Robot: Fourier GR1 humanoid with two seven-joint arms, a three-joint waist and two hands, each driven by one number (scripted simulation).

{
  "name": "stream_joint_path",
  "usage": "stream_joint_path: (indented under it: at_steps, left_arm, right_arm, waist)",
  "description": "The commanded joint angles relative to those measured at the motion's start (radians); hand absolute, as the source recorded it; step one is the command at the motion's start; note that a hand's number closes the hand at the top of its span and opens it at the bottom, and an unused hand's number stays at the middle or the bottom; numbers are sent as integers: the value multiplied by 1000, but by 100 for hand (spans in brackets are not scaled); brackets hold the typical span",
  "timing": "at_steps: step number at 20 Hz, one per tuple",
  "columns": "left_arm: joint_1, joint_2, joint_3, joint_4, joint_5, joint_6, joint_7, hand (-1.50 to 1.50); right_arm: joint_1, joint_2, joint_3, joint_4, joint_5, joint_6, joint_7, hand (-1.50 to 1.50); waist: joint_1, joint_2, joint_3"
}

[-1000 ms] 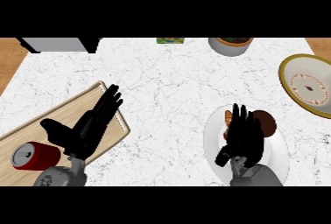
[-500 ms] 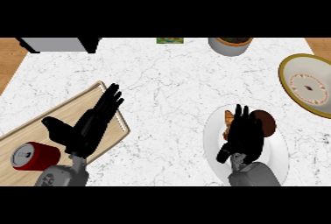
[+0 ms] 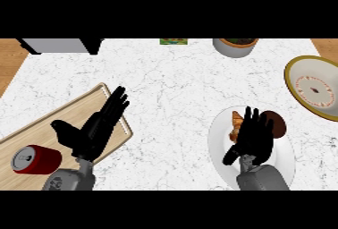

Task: Pick the croissant from the plate and place it in the bowl

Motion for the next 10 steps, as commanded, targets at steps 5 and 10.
stream_joint_path:
  at_steps: [5, 10]
  left_arm:
    - [-63, -3, 70, 44, 1, -42, 29, 0]
    - [14, -9, 37, -52, -8, -46, 32, 0]
  right_arm:
    - [-19, 7, -3, 100, 27, -98, -114, 150]
    - [-56, 30, 3, 257, 70, -198, -152, 150]
  waist:
    - [-2, 3, 2]
    - [6, 3, 2]
